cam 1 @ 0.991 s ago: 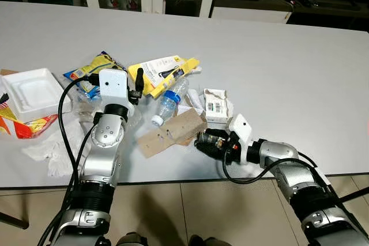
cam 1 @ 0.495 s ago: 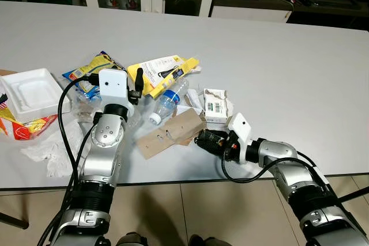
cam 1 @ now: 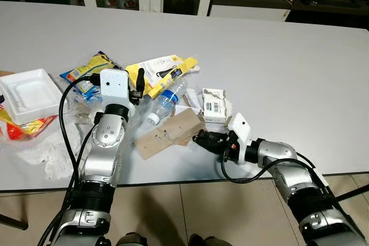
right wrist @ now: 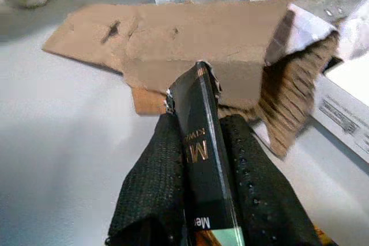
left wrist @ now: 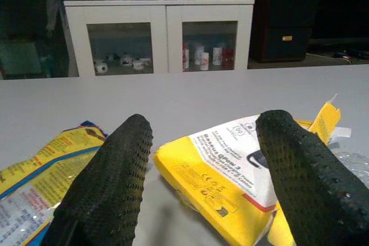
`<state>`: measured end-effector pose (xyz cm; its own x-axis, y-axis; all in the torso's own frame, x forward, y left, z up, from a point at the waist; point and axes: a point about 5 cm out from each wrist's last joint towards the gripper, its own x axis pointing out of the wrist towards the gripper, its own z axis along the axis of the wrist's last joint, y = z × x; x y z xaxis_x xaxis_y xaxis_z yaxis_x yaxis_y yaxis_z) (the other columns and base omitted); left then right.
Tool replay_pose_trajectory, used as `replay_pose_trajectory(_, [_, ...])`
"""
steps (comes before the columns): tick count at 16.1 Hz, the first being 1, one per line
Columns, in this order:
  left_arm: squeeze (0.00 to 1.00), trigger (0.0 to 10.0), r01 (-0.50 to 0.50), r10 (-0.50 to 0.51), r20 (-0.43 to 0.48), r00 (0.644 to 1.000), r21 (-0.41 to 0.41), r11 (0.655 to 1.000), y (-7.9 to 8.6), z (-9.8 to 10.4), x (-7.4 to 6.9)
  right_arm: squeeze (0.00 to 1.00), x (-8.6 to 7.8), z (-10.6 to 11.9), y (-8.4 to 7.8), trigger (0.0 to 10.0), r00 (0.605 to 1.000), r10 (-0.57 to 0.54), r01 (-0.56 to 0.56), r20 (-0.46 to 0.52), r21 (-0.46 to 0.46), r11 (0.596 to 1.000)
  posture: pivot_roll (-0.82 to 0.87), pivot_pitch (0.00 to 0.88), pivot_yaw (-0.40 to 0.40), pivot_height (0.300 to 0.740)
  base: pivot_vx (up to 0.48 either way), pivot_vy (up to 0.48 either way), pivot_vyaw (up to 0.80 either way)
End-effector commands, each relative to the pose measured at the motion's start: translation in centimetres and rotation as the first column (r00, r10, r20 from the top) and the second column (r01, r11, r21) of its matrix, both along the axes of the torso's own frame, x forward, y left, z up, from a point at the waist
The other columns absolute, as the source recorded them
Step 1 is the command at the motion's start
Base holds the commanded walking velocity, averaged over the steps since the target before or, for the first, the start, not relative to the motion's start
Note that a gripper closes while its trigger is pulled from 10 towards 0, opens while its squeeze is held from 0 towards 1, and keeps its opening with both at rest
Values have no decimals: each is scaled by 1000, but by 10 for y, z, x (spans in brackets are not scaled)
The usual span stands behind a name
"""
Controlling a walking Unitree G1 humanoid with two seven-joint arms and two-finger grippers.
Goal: Picking trash to rubbish bin
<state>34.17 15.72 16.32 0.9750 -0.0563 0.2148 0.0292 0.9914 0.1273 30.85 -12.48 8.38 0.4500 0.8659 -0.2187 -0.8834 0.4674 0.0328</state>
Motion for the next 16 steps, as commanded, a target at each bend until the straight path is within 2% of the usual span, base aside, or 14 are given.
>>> replay_pose_trajectory(1, [0, 10000, 33, -33, 5, 999, 7, 999, -7, 2, 1, 0, -3, 8, 3, 10000, 1000, 16, -16, -1, 59, 998, 32, 83, -96, 740, 0, 0, 0])
replay_pose_trajectory(2, [0, 10000, 36, -36, 4, 999, 1, 999, -7, 2, 1, 0, -1, 17, 6, 10000, 1000, 13, -15, 19, 100, 995, 29, 86, -97, 740, 0, 0, 0])
replay_pose_trajectory(4, [0, 10000, 45, -45, 2, 999, -12, 999, -9, 1, 0, 0, 1, 51, 14, 10000, 997, 19, -37, 72, 254, 966, 27, 92, -98, 740, 0, 0, 0])
replay_pose_trajectory(6, [0, 10000, 51, -51, 3, 999, -21, 998, -10, 1, 0, 0, 1, 91, 18, 10000, 991, 35, -86, 127, 420, 904, 28, 96, -99, 740, 0, 0, 0])
replay_pose_trajectory(11, [0, 10000, 58, -58, 1, 998, -44, 997, -9, 1, 0, 0, 1, 129, 13, 10000, 985, 4, -101, 173, 555, 826, 27, 96, -98, 740, 0, 0, 0])
replay_pose_trajectory(12, [0, 10000, 57, -58, -5, 998, -40, 998, -8, 0, 0, 0, 4, 139, 9, 10000, 988, -41, -64, 152, 622, 780, 32, 93, -96, 740, 0, 0, 0])
replay_pose_trajectory(13, [0, 10000, 55, -55, -14, 998, -25, 998, -6, -1, 0, 0, 10, 143, 8, 10000, 984, -129, 20, 119, 656, 754, 35, 91, -92, 740, 0, 0, 0])
replay_pose_trajectory(14, [0, 10000, 51, -51, -23, 998, -18, 999, -4, -3, 1, 0, 17, 142, 7, 10000, 972, -214, 103, 92, 656, 747, 37, 90, -87, 740, 0, 0, 0])
replay_pose_trajectory(15, [0, 10000, 51, -51, -25, 998, -16, 999, -4, -4, 1, 0, 18, 141, 7, 10000, 970, -227, 118, 83, 658, 744, 37, 90, -87, 740, 0, 0, 0])
replay_pose_trajectory(16, [0, 10000, 51, -52, -28, 998, -4, 999, -4, -3, 1, 0, 21, 138, 5, 10000, 962, -270, 169, 49, 671, 722, 38, 90, -85, 740, 0, 0, 0])
